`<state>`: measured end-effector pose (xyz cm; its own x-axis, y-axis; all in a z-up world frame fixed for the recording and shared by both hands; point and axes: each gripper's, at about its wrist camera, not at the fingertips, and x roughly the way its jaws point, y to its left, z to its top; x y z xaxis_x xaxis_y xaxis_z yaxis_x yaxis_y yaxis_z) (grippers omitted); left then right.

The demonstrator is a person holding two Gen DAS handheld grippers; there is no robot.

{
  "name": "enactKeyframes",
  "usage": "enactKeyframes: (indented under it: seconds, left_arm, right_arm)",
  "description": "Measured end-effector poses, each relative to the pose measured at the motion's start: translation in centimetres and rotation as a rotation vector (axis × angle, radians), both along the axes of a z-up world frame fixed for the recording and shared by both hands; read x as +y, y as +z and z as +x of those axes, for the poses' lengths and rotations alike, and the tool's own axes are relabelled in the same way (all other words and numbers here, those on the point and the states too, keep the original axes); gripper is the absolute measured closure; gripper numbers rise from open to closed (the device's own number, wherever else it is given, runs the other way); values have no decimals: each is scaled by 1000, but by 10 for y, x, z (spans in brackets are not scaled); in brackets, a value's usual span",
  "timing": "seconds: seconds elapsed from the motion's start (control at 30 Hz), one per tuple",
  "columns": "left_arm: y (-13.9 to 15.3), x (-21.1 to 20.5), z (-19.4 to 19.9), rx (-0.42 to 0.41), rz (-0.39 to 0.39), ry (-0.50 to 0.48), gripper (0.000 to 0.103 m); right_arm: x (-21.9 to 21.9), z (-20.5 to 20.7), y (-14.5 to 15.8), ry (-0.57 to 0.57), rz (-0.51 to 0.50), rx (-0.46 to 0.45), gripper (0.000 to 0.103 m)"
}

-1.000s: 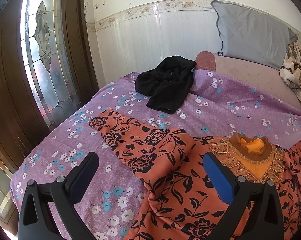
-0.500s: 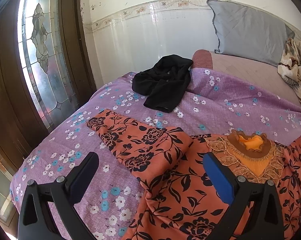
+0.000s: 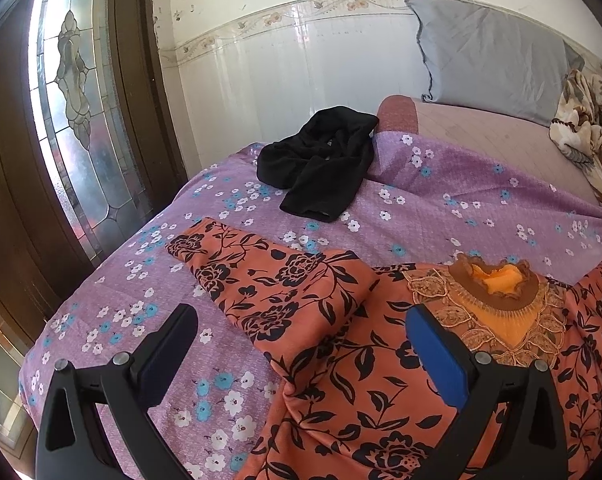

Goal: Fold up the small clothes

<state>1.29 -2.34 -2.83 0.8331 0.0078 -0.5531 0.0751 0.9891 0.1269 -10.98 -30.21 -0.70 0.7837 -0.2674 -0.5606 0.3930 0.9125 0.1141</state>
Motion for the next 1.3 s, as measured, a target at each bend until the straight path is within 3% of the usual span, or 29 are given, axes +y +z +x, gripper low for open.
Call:
enactKeyframes:
  seconds: [0.43, 0.73, 0.83, 0.9, 1.03, 1.1, 1.2, 1.23, 1.3]
  left_arm:
    - [-4, -5, 2, 11, 4, 0, 0]
    - [-12, -9, 11, 39, 20, 1, 0]
    - [-24, -14, 20, 96, 23, -14, 0]
    - [-40, -18, 33, 198, 15, -30, 0]
    - [-88, -28, 54, 439, -1, -17, 0]
    - [-102, -37, 53, 451, 64, 5, 0]
    - [-112, -50, 48, 423, 157, 6, 0]
    - [-114, -51, 45, 413, 166, 8, 0]
    - [-115, -50, 40, 400, 155, 14, 0]
  right_arm:
    - [-4, 6, -1, -7, -8, 10, 0]
    - [-52, 11, -8, -68, 57, 36, 0]
    - [-91, 9, -13, -102, 143, 39, 0]
    - [-128, 6, -20, -149, 226, 36, 0]
    - [-224, -4, -52, -234, 530, -8, 0]
    - [-263, -9, -73, -254, 679, -51, 1]
    - [-306, -11, -103, -330, 832, -104, 11]
    - [-316, -8, -110, -348, 848, -108, 17]
    - [-332, 3, -117, -383, 820, -91, 19]
